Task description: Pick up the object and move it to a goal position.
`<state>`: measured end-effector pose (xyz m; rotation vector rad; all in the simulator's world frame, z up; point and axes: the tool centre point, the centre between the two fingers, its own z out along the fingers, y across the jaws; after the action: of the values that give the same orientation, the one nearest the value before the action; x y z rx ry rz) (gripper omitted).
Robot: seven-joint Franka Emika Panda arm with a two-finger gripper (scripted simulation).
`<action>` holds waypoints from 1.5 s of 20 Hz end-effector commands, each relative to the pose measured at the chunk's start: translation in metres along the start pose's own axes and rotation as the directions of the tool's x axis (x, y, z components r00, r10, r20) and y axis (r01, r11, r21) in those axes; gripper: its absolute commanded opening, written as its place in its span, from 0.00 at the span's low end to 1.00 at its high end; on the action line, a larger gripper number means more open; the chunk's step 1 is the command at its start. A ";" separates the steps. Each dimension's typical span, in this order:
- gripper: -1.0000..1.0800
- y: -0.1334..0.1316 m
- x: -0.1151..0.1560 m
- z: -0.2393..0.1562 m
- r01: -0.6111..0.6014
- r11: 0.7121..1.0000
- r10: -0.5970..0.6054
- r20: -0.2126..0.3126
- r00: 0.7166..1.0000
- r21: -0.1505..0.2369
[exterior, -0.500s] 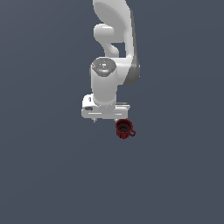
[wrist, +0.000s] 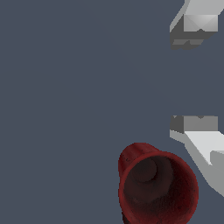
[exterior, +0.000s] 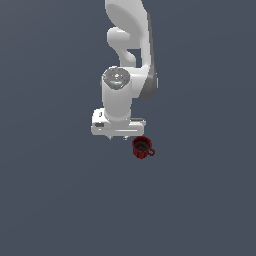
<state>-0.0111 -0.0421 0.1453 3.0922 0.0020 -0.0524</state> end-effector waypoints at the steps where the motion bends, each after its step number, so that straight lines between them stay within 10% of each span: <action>1: 0.62 0.000 0.000 0.000 0.000 1.000 0.000 0.000 1.000 -0.001; 17: 0.62 -0.014 0.005 0.005 -0.175 0.985 0.175 0.010 0.985 -0.013; 30: 0.62 -0.038 0.014 0.013 -0.448 0.893 0.449 0.012 0.894 -0.042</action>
<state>0.0010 -0.0073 0.1307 2.9812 -0.6488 -0.0659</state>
